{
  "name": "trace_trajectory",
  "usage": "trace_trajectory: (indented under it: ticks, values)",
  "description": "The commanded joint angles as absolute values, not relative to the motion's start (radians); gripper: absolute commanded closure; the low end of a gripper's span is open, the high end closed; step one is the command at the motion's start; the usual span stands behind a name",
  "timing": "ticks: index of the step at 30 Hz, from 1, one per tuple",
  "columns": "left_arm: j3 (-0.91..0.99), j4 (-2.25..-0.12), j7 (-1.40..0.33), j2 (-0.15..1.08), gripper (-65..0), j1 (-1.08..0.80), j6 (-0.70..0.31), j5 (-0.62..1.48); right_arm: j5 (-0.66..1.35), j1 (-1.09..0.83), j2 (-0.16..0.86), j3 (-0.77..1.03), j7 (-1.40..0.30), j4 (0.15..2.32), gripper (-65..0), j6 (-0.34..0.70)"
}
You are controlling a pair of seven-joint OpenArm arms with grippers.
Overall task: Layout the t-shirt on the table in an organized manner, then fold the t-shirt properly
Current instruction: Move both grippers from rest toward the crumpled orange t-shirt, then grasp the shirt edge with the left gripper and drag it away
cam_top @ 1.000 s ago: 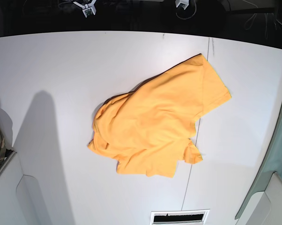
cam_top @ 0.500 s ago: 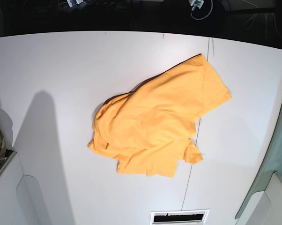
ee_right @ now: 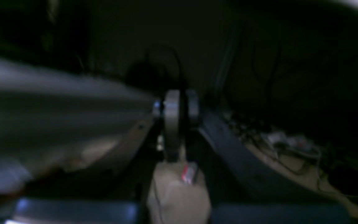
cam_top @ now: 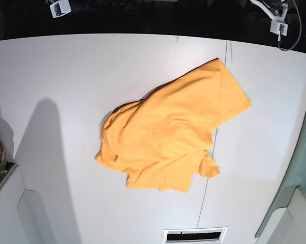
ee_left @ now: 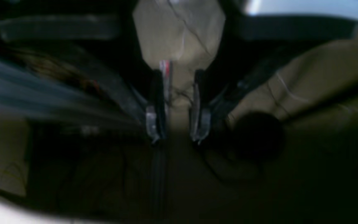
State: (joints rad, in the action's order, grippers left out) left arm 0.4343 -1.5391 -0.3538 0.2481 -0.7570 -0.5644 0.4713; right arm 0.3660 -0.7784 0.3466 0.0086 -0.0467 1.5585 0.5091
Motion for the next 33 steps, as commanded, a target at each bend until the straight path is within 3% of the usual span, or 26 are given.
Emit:
trace_trajectory:
  ticks: [1,3,8,13,16,22,26,33]
  values:
    - [0.456,-1.585,-0.342,0.268,-18.2,-0.781,-0.573,0.497,0.403,-0.787,0.354,0.027,-0.039,1.602,-3.7,0.522]
    - [0.484,-1.644,-0.342,0.293,-18.8,-0.792,-0.573,0.531,0.446,-0.770,0.354,0.047,-0.050,1.655,-3.7,0.525]
    - [0.499,-1.731,-0.341,0.381,-32.1,-0.775,-0.573,0.623,0.463,-0.653,0.344,0.058,-0.053,1.702,-5.5,0.524]
    - [0.492,-1.735,-0.342,0.465,-32.1,-0.664,-0.571,0.655,0.463,-0.478,0.302,0.058,-0.170,1.700,-19.9,0.512]
    - [0.454,-1.735,-0.342,0.505,-32.1,-0.584,-0.540,0.654,0.460,-0.377,0.267,0.058,-0.223,1.690,-24.8,0.471]
    - [0.262,-1.685,-0.341,0.547,-32.1,-0.368,-0.470,0.590,0.377,-0.186,0.171,0.058,-0.237,1.579,-25.3,0.414]
    - [0.129,-1.545,-0.334,0.546,-32.1,-0.181,-0.449,0.578,0.343,-0.068,0.096,0.058,-0.236,1.437,-31.9,0.388]
    - [-0.060,-1.274,-0.303,0.503,-32.1,0.105,-0.449,0.510,0.295,0.089,0.045,0.058,-0.236,1.223,-32.5,0.369]
